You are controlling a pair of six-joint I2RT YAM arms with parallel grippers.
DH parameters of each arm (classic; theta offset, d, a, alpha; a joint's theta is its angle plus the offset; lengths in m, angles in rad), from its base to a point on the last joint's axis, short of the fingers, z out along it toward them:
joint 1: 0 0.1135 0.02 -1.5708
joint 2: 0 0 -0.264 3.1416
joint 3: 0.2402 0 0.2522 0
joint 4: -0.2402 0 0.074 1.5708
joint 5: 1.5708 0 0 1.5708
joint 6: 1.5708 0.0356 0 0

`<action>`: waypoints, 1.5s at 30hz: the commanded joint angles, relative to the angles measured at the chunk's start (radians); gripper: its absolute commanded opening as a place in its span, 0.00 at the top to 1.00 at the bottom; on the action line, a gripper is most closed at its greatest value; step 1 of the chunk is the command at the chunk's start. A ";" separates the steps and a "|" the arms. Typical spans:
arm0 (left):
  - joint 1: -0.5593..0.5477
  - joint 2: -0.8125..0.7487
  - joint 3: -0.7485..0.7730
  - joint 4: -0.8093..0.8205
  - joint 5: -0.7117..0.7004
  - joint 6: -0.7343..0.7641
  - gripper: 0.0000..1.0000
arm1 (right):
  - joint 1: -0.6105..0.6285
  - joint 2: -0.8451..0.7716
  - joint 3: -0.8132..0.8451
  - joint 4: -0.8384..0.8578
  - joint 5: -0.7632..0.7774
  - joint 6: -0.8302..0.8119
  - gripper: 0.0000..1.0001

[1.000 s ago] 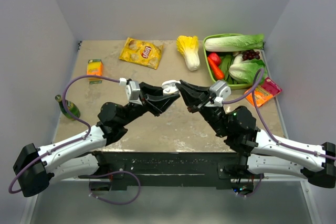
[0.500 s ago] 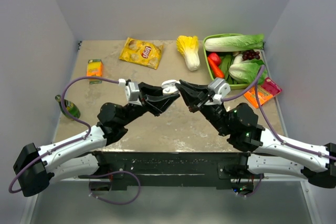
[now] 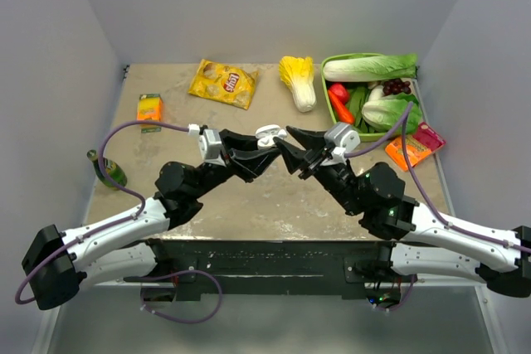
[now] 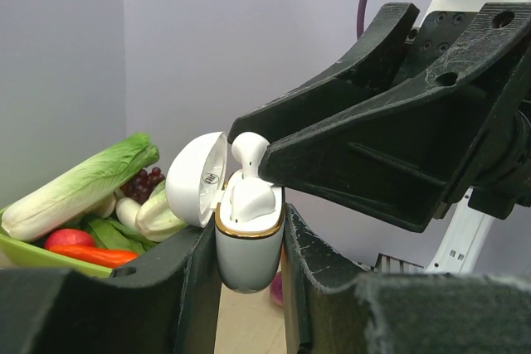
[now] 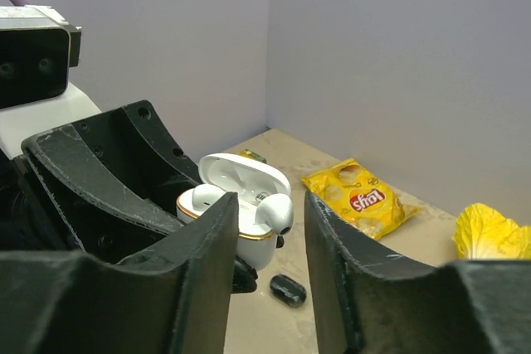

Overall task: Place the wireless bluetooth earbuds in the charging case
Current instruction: Place the earbud in the charging case.

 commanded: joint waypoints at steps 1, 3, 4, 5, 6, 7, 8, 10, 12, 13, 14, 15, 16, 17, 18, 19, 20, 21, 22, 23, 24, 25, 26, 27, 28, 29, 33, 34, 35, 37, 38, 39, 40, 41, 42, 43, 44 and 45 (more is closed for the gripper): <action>0.004 -0.004 0.017 0.105 -0.011 0.028 1.00 | 0.005 -0.013 0.036 -0.032 0.044 0.040 0.53; 0.004 -0.004 0.011 0.107 -0.013 0.028 1.00 | 0.005 -0.028 0.062 -0.037 0.066 0.069 0.46; 0.004 -0.004 0.008 0.108 -0.016 0.028 1.00 | 0.004 -0.033 0.073 -0.045 0.072 0.078 0.45; 0.004 -0.003 0.004 0.111 -0.016 0.028 1.00 | 0.007 -0.035 0.085 -0.058 0.082 0.096 0.42; 0.004 -0.004 0.000 0.111 -0.017 0.028 1.00 | 0.005 -0.041 0.107 -0.066 0.086 0.104 0.41; 0.004 -0.004 -0.001 0.111 -0.016 0.029 1.00 | 0.005 -0.042 0.116 -0.075 0.095 0.110 0.41; 0.004 -0.004 -0.006 0.111 -0.016 0.032 1.00 | 0.005 -0.044 0.124 -0.094 0.102 0.119 0.40; 0.004 -0.007 -0.009 0.116 -0.017 0.037 1.00 | 0.007 -0.053 0.138 -0.106 0.116 0.135 0.40; 0.004 -0.010 -0.015 0.116 -0.019 0.043 1.00 | 0.005 -0.059 0.138 -0.121 0.127 0.142 0.39; 0.004 -0.010 -0.018 0.120 -0.019 0.045 1.00 | 0.005 -0.062 0.138 -0.126 0.132 0.142 0.39; 0.004 -0.010 -0.021 0.122 -0.018 0.051 1.00 | 0.005 -0.061 0.141 -0.150 0.139 0.142 0.39; 0.004 -0.010 -0.023 0.123 -0.017 0.055 1.00 | 0.005 -0.056 0.154 -0.170 0.150 0.171 0.39; 0.004 -0.013 -0.026 0.133 -0.014 0.060 1.00 | 0.005 -0.049 0.165 -0.195 0.173 0.178 0.39; 0.004 -0.013 -0.038 0.142 -0.008 0.075 1.00 | 0.004 -0.032 0.176 -0.245 0.193 0.188 0.39; 0.003 -0.018 -0.047 0.157 -0.005 0.084 1.00 | 0.005 -0.021 0.199 -0.273 0.204 0.193 0.39; 0.003 -0.019 -0.056 0.191 -0.005 0.090 1.00 | 0.005 -0.013 0.208 -0.292 0.226 0.195 0.39; 0.003 -0.022 -0.079 0.211 -0.002 0.106 1.00 | 0.005 0.000 0.216 -0.324 0.237 0.205 0.39; 0.003 -0.024 -0.091 0.232 0.004 0.115 1.00 | 0.005 0.005 0.228 -0.333 0.247 0.207 0.39; 0.003 -0.024 -0.104 0.276 0.007 0.126 1.00 | 0.005 0.010 0.230 -0.339 0.256 0.208 0.39; 0.003 -0.024 -0.124 0.294 0.015 0.138 1.00 | 0.005 0.013 0.231 -0.344 0.271 0.214 0.39; 0.003 -0.026 -0.130 0.306 0.019 0.144 1.00 | 0.005 0.014 0.234 -0.347 0.277 0.216 0.39; 0.001 -0.026 -0.136 0.318 0.021 0.149 1.00 | 0.005 0.017 0.236 -0.350 0.280 0.218 0.39; 0.001 -0.026 -0.144 0.321 0.024 0.158 1.00 | 0.005 0.021 0.240 -0.351 0.293 0.222 0.39; 0.001 -0.024 -0.147 0.326 0.024 0.160 1.00 | 0.007 0.028 0.249 -0.352 0.293 0.225 0.39; 0.001 -0.024 -0.150 0.337 0.024 0.161 1.00 | 0.005 0.030 0.251 -0.374 0.293 0.225 0.39; 0.001 -0.022 -0.153 0.340 0.025 0.164 1.00 | 0.005 0.034 0.254 -0.385 0.294 0.225 0.39; 0.000 -0.018 -0.151 0.343 0.024 0.166 1.00 | 0.005 0.050 0.259 -0.401 0.291 0.230 0.39; 0.000 -0.016 -0.151 0.344 0.022 0.166 1.00 | 0.005 0.051 0.257 -0.401 0.288 0.231 0.39; 0.000 -0.015 -0.150 0.344 0.021 0.164 1.00 | 0.005 0.053 0.256 -0.401 0.284 0.233 0.39; 0.000 -0.013 -0.148 0.343 0.018 0.166 1.00 | 0.005 0.051 0.253 -0.401 0.261 0.234 0.39; 0.000 -0.013 -0.148 0.341 0.015 0.166 1.00 | 0.005 0.050 0.251 -0.399 0.253 0.239 0.39; 0.000 -0.013 -0.148 0.338 0.012 0.166 1.00 | 0.007 0.048 0.251 -0.401 0.247 0.239 0.39; 0.000 -0.012 -0.145 0.334 0.007 0.167 1.00 | 0.005 0.047 0.254 -0.402 0.230 0.239 0.40; 0.000 -0.012 -0.145 0.331 0.001 0.167 1.00 | 0.007 0.044 0.253 -0.401 0.224 0.244 0.40; 0.000 -0.010 -0.145 0.329 -0.004 0.167 1.00 | 0.005 0.042 0.253 -0.402 0.218 0.247 0.40; 0.000 -0.009 -0.144 0.323 -0.005 0.167 1.00 | 0.005 0.042 0.253 -0.401 0.201 0.245 0.40; 0.000 -0.007 -0.142 0.321 -0.010 0.167 1.00 | 0.007 0.041 0.250 -0.398 0.193 0.247 0.40; 0.000 -0.004 -0.141 0.318 -0.011 0.167 1.00 | 0.005 0.040 0.248 -0.398 0.185 0.248 0.40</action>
